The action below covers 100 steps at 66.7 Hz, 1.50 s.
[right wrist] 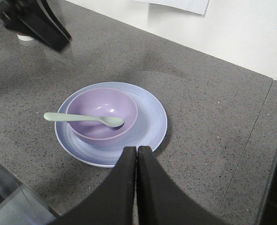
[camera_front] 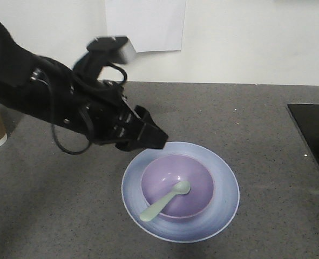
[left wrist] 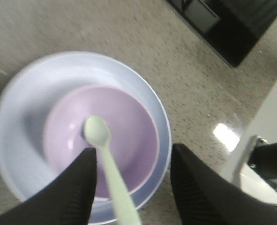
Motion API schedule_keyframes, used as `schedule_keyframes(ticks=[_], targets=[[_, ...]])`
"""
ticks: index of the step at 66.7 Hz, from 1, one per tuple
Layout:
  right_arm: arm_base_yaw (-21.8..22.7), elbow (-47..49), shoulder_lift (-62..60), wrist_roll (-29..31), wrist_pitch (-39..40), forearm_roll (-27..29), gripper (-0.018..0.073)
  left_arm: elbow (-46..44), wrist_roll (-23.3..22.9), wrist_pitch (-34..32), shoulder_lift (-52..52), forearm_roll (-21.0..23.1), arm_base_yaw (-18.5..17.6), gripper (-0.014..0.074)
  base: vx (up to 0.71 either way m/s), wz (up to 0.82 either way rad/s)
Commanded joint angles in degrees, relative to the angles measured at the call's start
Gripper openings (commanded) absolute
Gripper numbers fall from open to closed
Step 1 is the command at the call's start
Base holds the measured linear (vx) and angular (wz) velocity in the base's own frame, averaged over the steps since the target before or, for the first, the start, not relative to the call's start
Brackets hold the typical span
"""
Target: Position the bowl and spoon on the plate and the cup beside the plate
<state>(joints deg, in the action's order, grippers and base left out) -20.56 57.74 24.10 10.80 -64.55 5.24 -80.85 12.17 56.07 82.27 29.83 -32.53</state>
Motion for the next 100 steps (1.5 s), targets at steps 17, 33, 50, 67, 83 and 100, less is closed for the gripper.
schedule_keyframes(ticks=[17,33,50,67,83,100], targets=[[0.21,0.99,0.71,0.10,3.62,0.25,-0.0005,-6.13,-16.80,5.87,-17.66,-39.72,-0.08,0.0356,0.00,0.00],[0.21,0.99,0.71,0.10,3.62,0.25,-0.0005,-6.13,-27.62,13.16,-25.10,-68.33,-0.08,0.0356,0.00,0.00],[0.21,0.99,0.71,0.09,3.22,1.41,-0.0005,-6.13,-36.83,13.58,-27.97,-88.84,-0.08,0.0356,0.00,0.00],[0.21,0.99,0.71,-0.12,2.81,1.48,-0.0005,-6.13,-45.37,6.36,-27.92,-97.74,-0.08,0.0356,0.00,0.00],[0.21,0.99,0.71,-0.12,2.45,1.43,-0.0005,-6.07,-55.03,-0.35,-27.80,-96.20,-0.08,0.0356,0.00,0.00],[0.21,0.99,0.71,-1.45,2.07,1.29,-0.0005,-5.58,-54.61,-3.57,-21.24,-92.43,-0.08,0.0356,0.00,0.00]])
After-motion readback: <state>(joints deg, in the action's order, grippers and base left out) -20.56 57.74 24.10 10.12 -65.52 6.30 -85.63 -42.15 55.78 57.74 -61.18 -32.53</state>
